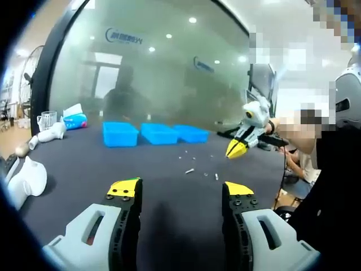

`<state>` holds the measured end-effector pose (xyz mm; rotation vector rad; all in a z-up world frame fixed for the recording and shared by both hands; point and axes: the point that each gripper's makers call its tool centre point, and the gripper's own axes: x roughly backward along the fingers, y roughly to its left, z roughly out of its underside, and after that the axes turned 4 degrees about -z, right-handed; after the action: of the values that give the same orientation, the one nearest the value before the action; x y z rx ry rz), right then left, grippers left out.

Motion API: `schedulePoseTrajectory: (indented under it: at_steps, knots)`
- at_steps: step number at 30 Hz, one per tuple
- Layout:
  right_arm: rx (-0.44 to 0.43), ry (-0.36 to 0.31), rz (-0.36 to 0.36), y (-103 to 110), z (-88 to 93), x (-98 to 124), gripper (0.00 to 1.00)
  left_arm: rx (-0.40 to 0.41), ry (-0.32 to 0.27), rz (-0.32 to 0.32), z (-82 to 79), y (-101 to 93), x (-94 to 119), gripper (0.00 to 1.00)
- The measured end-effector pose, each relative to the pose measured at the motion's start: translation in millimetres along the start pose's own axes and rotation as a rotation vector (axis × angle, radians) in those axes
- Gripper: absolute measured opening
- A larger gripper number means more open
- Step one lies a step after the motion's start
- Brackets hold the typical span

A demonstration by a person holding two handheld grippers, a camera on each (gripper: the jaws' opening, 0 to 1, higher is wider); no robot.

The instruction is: Sort the screws, nuts, and washers into the corresponding bins

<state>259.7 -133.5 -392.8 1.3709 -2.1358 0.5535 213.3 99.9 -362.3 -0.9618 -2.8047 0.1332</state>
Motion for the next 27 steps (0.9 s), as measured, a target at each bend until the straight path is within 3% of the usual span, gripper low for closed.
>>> schedulePoseTrajectory:
  at_steps: [5,16,24,27]
  knots:
    - [-0.057,-0.153,0.126,-7.8,-2.7,21.0,0.01,-0.004,-0.002,0.003,-1.8,-1.9,-1.1,0.56]
    - [-0.146,-0.394,0.43,-18.4,2.4,73.2,0.01,-0.012,-0.007,0.012,-4.9,-7.2,-3.5,0.55]
    - [-0.244,-0.51,0.562,-32.6,17.1,111.1,0.01,-0.021,-0.014,0.014,-8.4,-9.1,-2.0,0.55]
    - [-0.268,-0.515,0.588,-37.4,22.8,118.2,0.01,-0.017,-0.015,0.015,-8.1,-9.3,-1.6,0.55]
